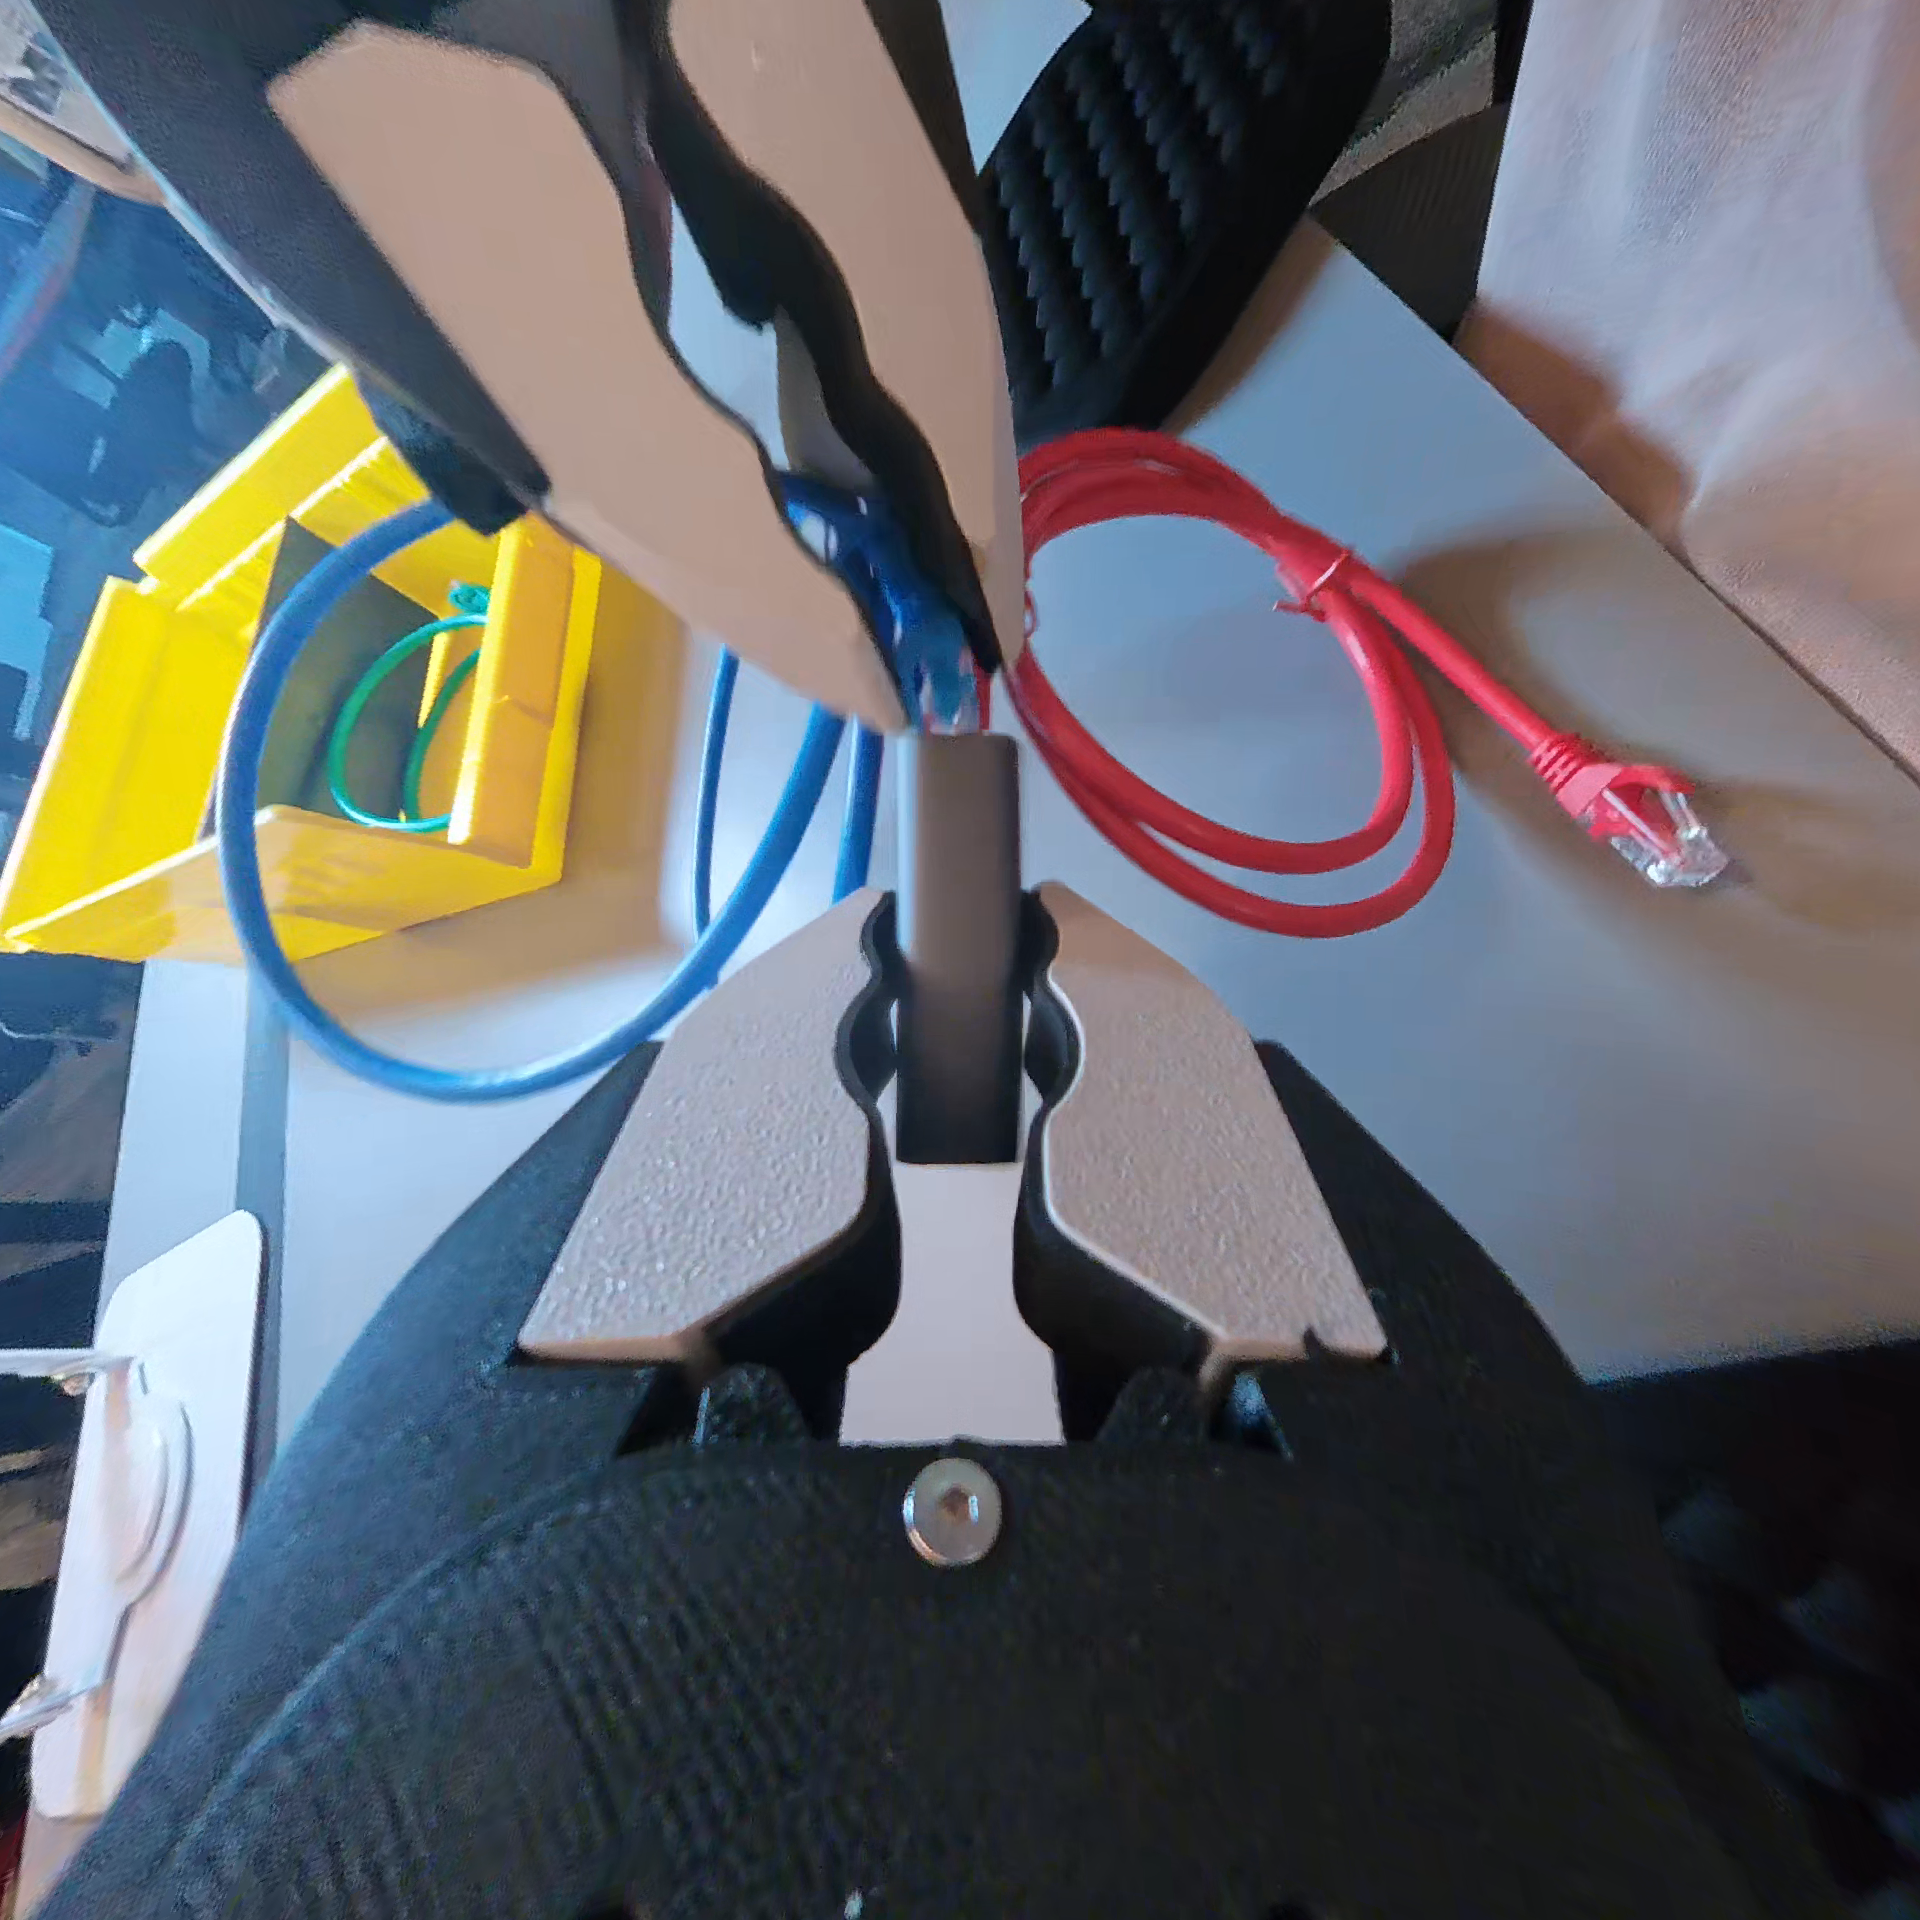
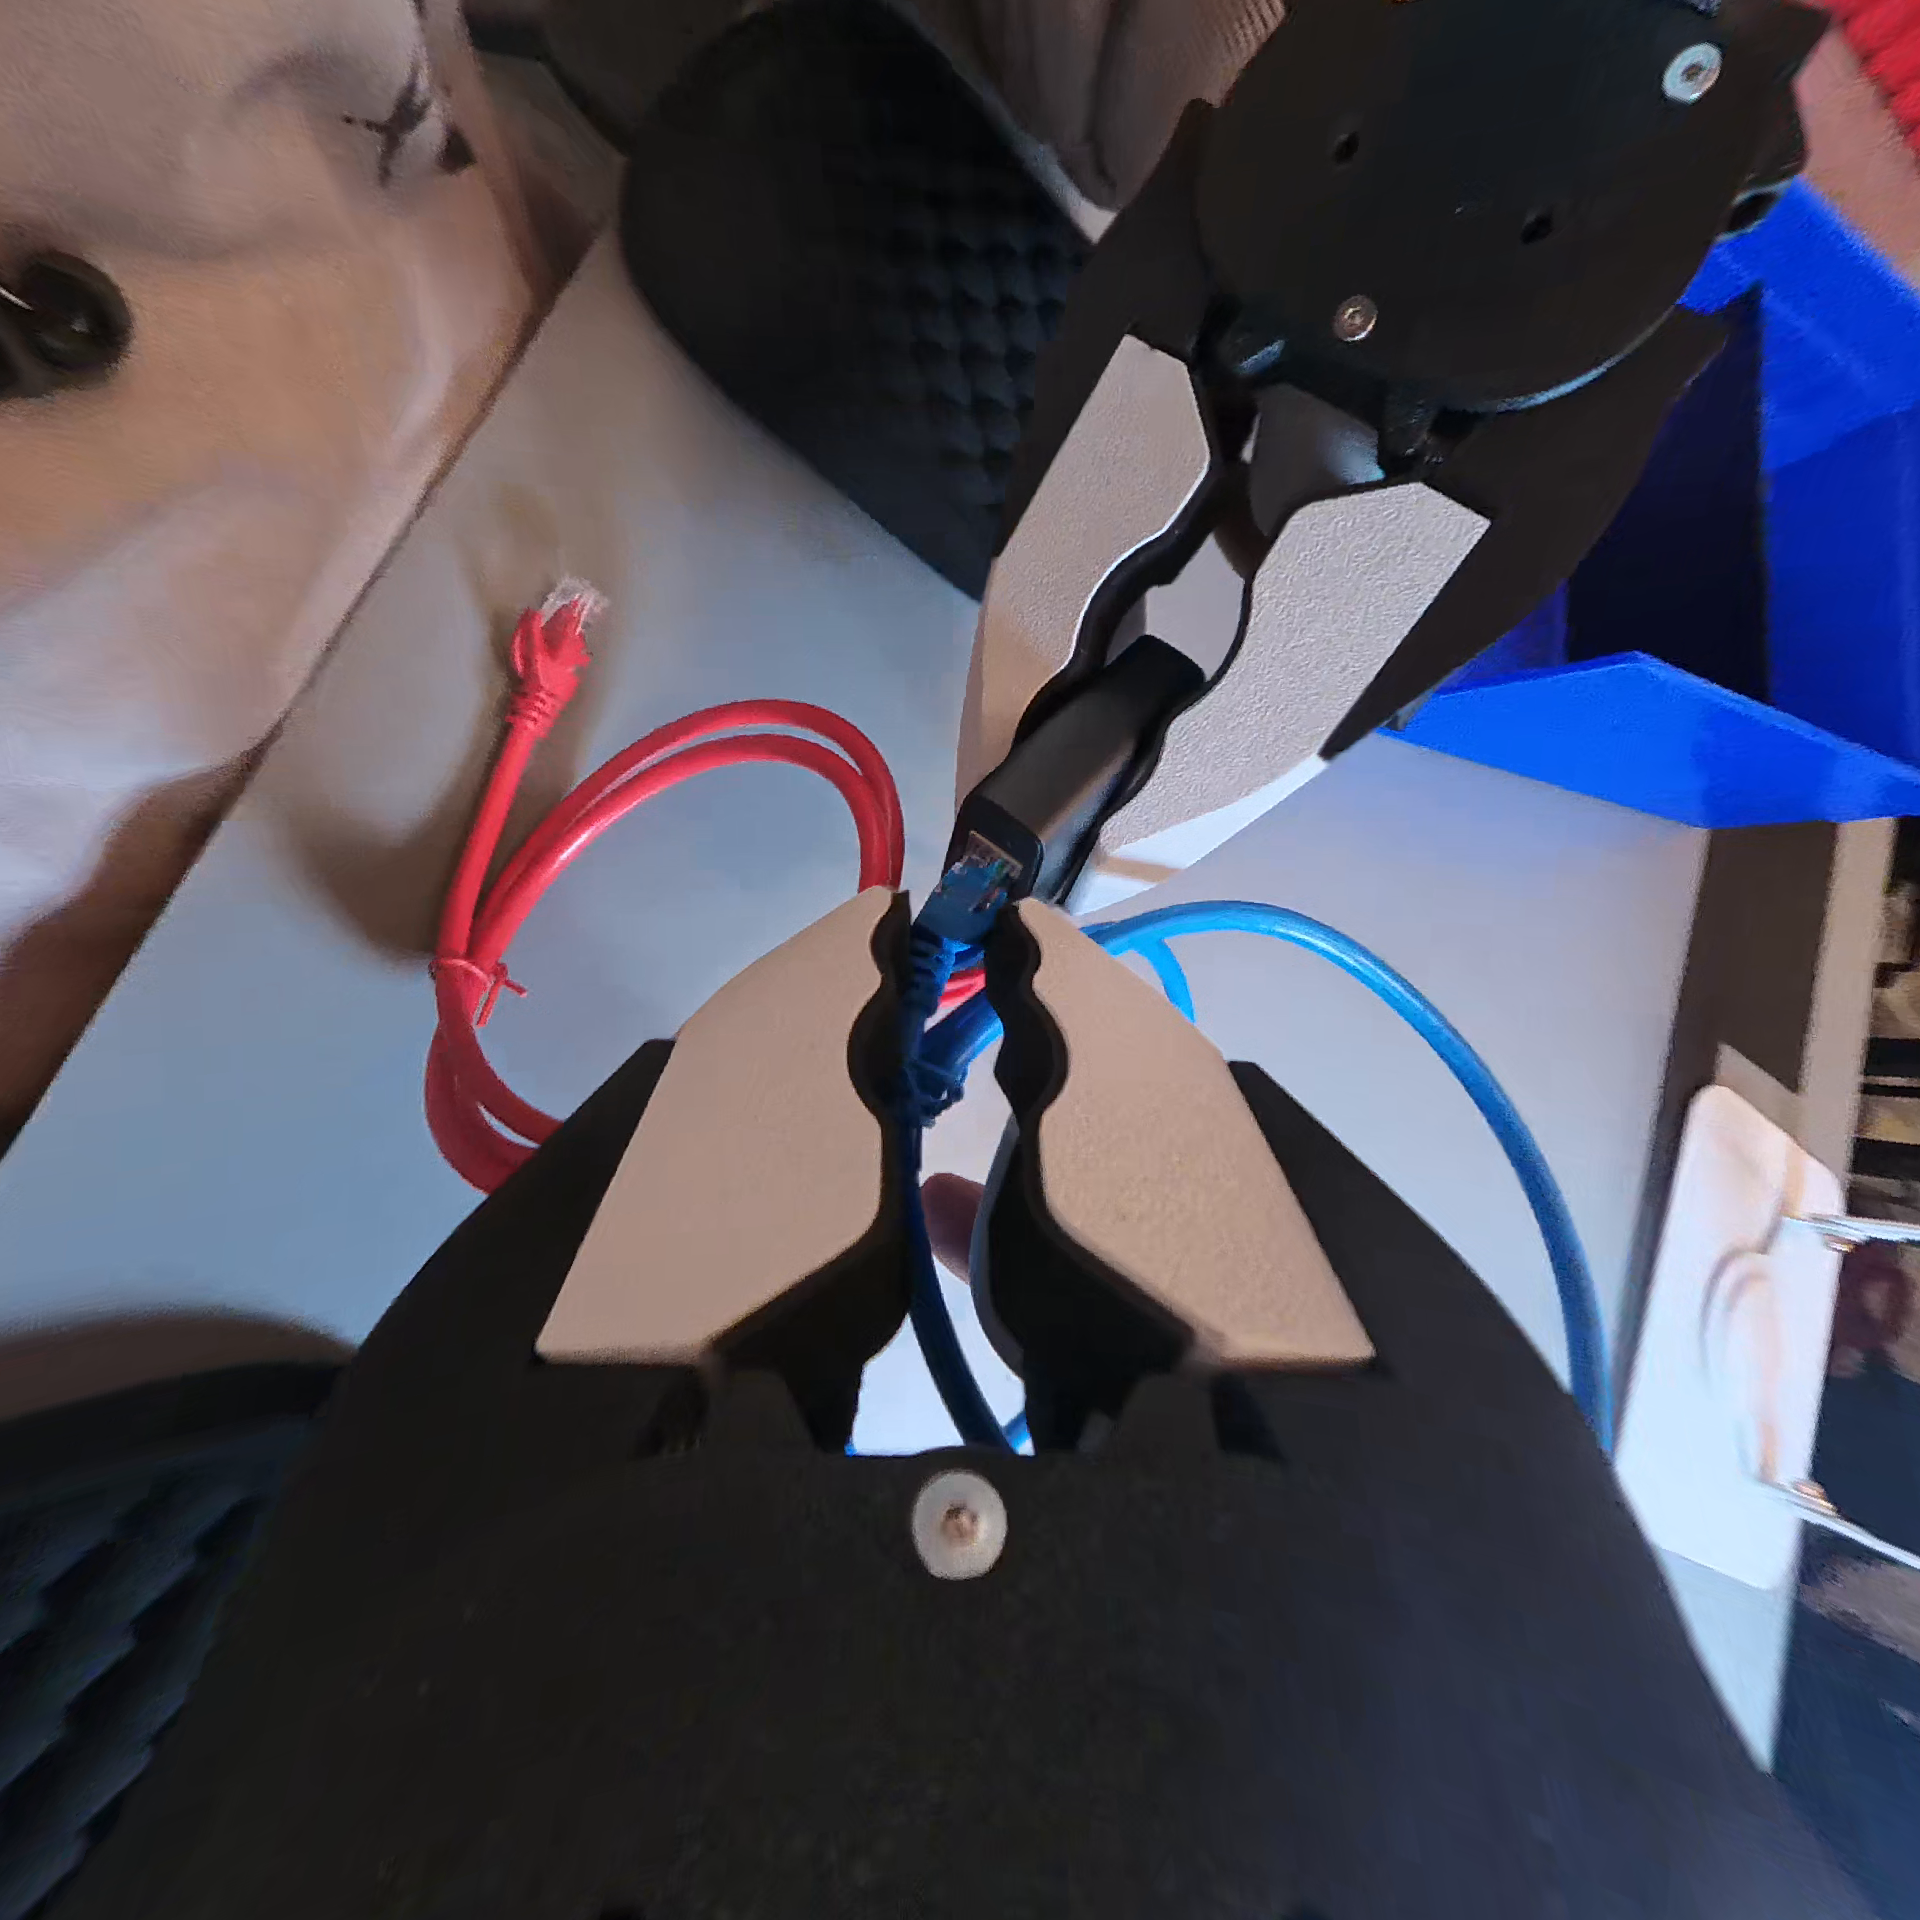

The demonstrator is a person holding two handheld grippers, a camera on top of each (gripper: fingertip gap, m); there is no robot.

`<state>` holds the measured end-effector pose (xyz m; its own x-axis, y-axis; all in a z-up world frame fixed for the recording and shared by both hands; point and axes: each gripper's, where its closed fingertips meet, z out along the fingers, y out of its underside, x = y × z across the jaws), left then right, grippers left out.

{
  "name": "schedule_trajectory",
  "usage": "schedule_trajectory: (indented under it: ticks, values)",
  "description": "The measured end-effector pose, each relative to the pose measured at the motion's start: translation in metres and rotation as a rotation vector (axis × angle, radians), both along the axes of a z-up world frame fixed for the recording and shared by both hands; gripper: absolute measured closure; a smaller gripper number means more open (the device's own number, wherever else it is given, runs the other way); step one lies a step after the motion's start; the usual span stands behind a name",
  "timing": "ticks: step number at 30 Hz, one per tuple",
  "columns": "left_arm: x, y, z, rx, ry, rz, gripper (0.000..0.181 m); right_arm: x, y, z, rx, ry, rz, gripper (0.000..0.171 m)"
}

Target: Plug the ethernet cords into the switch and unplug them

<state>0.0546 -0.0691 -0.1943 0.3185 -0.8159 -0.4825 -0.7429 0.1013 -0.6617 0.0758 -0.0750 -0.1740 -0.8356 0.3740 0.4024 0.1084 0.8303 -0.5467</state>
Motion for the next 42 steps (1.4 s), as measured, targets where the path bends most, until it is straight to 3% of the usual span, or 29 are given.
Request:
schedule_trajectory:
  ticks: [2, 3, 4, 8, 12, 15, 18, 21, 25, 30, 32, 35, 42]
  values:
    - [-0.043, 0.016, -0.01, 0.023, 0.085, 0.165, 0.159, 0.026, -0.017, 0.001, -0.127, -0.135, 0.091, 0.159]
    - [-0.053, 0.012, -0.007, -0.009, -0.006, 0.185, 0.16, 0.031, -0.018, -0.005, -0.097, -0.12, 0.083, 0.159]
    - [-0.05, 0.003, 0.003, -0.009, -0.074, 0.164, 0.16, 0.025, -0.004, -0.007, -0.014, -0.033, 0.034, 0.158]
    - [-0.053, -0.001, 0.03, 0.114, -0.002, 0.237, 0.16, 0.015, 0.062, 0.04, -0.068, 0.09, -0.227, 0.158]
    - [-0.074, 0.003, 0.039, 0.152, -0.058, 0.318, 0.16, 0.008, 0.155, 0.059, -0.011, 0.177, -0.521, 0.158]
    - [-0.075, 0.002, 0.033, 0.159, -0.044, 0.334, 0.16, 0.008, 0.225, 0.036, 0.008, 0.092, -0.742, 0.158]
    - [-0.073, 0.004, 0.028, 0.158, -0.046, 0.341, 0.16, 0.0, 0.277, -0.01, 0.01, 0.023, -0.887, 0.155]
    - [-0.077, 0.007, 0.025, 0.161, -0.066, 0.365, 0.16, -0.008, 0.298, -0.038, 0.086, 0.017, -0.96, 0.14]
    - [-0.081, 0.01, 0.023, 0.178, -0.106, 0.379, 0.16, -0.022, 0.275, 0.001, -0.02, 0.2, -0.941, 0.133]
    - [-0.08, 0.014, 0.025, 0.201, -0.148, 0.377, 0.16, -0.032, 0.156, 0.048, -0.363, 0.257, -0.617, 0.135]
    - [-0.078, 0.015, 0.024, 0.212, -0.144, 0.375, 0.16, -0.033, 0.103, 0.047, -0.382, 0.209, -0.468, 0.134]
    - [-0.073, 0.016, 0.023, 0.22, -0.124, 0.372, 0.16, -0.044, 0.053, 0.038, -0.328, 0.181, -0.354, 0.134]
    - [-0.065, 0.015, 0.017, 0.232, -0.029, 0.389, 0.16, -0.077, 0.03, 0.005, -0.201, 0.146, -0.406, 0.151]
